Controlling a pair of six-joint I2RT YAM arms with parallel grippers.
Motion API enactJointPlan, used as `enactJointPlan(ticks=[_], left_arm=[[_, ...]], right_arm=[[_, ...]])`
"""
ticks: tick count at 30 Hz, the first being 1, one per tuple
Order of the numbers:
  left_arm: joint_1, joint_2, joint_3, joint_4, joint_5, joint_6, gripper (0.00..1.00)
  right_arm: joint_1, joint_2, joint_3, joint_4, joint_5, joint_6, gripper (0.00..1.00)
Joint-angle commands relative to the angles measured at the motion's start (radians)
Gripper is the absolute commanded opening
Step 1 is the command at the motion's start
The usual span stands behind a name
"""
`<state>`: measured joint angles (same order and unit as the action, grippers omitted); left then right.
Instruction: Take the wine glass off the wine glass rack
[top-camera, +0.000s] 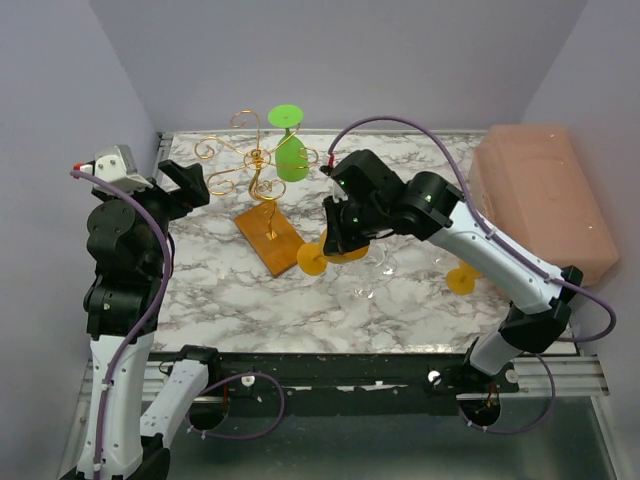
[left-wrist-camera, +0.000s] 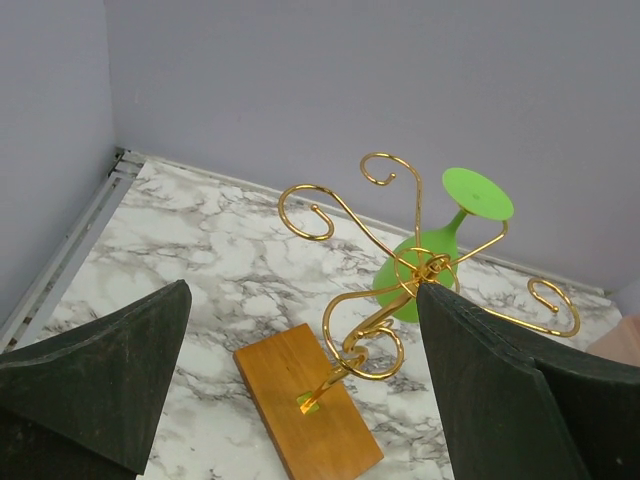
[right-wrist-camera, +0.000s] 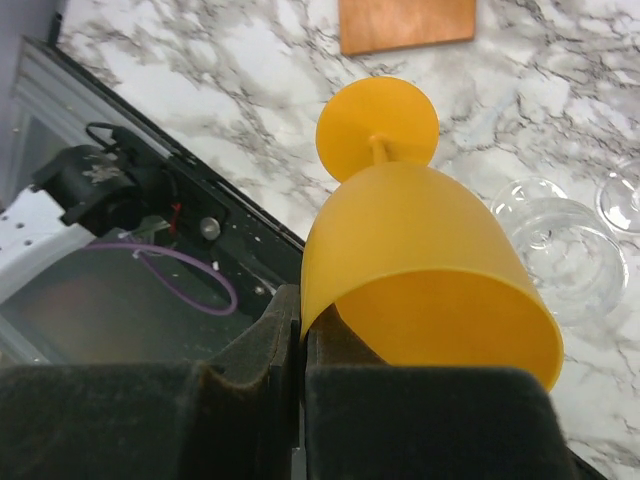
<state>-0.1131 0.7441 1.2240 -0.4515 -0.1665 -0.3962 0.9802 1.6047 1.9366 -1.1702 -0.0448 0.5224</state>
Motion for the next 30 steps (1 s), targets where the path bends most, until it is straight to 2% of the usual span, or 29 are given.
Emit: enactJointPlan(ticks=[1, 15, 25, 30], left_arm=[[0.034, -0.018, -0.034, 0.051, 0.004, -0.028, 0.98], [0.093, -0.025, -0.068, 0.078, 0.044, -0.063, 0.98], [0.104, -0.023, -0.074, 0.081, 0.057, -0.073, 0.98], [0.133, -0.024, -0.076, 0.084, 0.067, -0.079, 0.98]], right_arm=[[0.033, 0.025, -0.012, -0.058, 0.079, -0.003, 0.01], [0.142, 0.168, -0.083, -0.074, 0.156, 0.010, 0.01], [0.179, 0.264, -0.105, -0.057, 0.148, 0.003, 0.01], [0.191, 0.292, -0.116, -0.045, 0.130, -0.006, 0.06]])
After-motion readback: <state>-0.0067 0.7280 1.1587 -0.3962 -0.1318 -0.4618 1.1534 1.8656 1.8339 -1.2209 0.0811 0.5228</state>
